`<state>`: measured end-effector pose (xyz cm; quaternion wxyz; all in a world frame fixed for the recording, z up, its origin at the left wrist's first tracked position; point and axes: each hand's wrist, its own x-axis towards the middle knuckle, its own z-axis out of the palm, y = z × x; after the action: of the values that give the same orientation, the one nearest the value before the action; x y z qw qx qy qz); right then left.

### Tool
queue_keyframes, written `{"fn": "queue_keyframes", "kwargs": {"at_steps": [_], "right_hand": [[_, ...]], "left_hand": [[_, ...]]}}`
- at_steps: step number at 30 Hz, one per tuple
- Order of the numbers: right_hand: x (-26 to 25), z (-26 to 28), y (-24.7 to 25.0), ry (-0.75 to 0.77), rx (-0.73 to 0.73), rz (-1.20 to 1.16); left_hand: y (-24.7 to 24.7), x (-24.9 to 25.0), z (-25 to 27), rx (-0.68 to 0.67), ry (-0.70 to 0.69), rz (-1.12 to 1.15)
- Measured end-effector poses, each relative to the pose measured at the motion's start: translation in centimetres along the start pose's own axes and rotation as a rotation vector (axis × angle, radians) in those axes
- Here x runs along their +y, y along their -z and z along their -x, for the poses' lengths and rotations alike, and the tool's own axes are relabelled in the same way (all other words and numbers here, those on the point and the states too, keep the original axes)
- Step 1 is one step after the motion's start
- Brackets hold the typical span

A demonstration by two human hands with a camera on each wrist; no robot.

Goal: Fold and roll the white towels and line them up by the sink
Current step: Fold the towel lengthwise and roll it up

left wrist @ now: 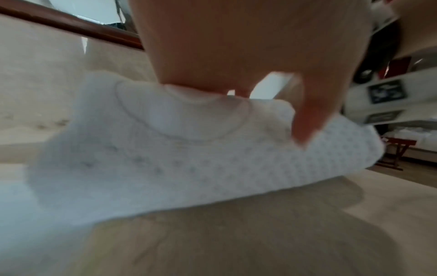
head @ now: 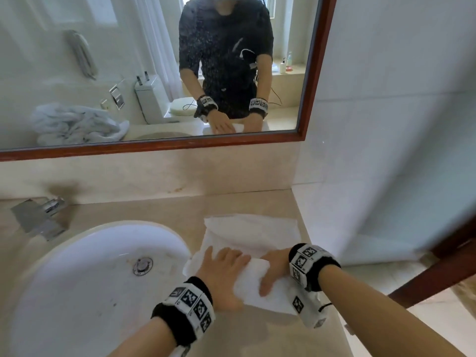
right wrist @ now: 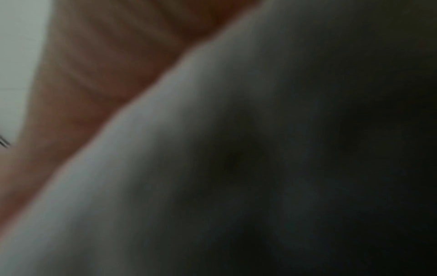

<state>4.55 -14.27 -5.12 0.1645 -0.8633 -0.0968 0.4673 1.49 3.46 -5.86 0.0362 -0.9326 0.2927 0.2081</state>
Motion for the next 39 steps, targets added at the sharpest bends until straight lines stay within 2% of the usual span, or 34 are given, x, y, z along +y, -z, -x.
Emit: {"fn": "queue_keyframes", "kwargs": {"at_steps": [1,3,7,8,11,12,16,18,25,29,32,34,36,39], "right_hand": [[-0.1,-0.4,0.1,0.008,-0.005,-0.011],[-0.7,-0.5,0.3,0.046,0.057,0.013],[-1.5,0.2,0.3,0.120,0.370,0.125],[-1.5,0.3,0.4,0.138,0.434,0.071],[-0.4,-0.8,1.8,0.127,0.644,-0.333],[0.1,-1.4,2.7,0.098,0.666,-0.392],[2.1,-3.9,5.1,-0.022,0.423,-0.425],[2.2,-4.4,6.1,-0.023,0.346,-0.424],[-1.0,-6.8,8.0,0.034,0.103,0.072],[-1.6,-8.0,7.8,-0.024,0.196,0.238],[-0.2,-7.8,8.3,-0.070,0.239,0.109],[1.6,-7.2,9.0,-0.114,0.382,-0.009],[3.4,-6.6,9.5,-0.176,0.492,-0.014],[4.2,-4.6,9.1,-0.166,0.480,0.028]], "left_hand": [[-0.5,0.1,0.2,-0.046,0.058,-0.053],[-0.9,0.0,0.0,-0.050,0.157,-0.082],[0.1,-0.8,-1.5,0.032,0.192,-0.008],[0.6,-1.0,-1.8,0.030,0.185,-0.007],[1.4,-1.0,-2.1,0.015,0.148,-0.028],[1.4,-1.0,-2.0,0.018,0.140,-0.036],[0.6,-1.2,-1.8,0.025,0.156,-0.006],[0.8,-1.4,-2.0,0.010,0.168,0.015],[0.8,-1.8,-2.7,-0.006,0.164,0.041],[0.9,-1.6,-2.7,0.022,0.176,0.032],[0.6,-1.6,-2.5,0.016,0.178,0.051],[0.7,-1.7,-2.4,0.004,0.174,0.057],[0.9,-1.6,-2.3,-0.013,0.167,0.059],[1.4,-1.7,-2.3,-0.036,0.154,0.075]]}}
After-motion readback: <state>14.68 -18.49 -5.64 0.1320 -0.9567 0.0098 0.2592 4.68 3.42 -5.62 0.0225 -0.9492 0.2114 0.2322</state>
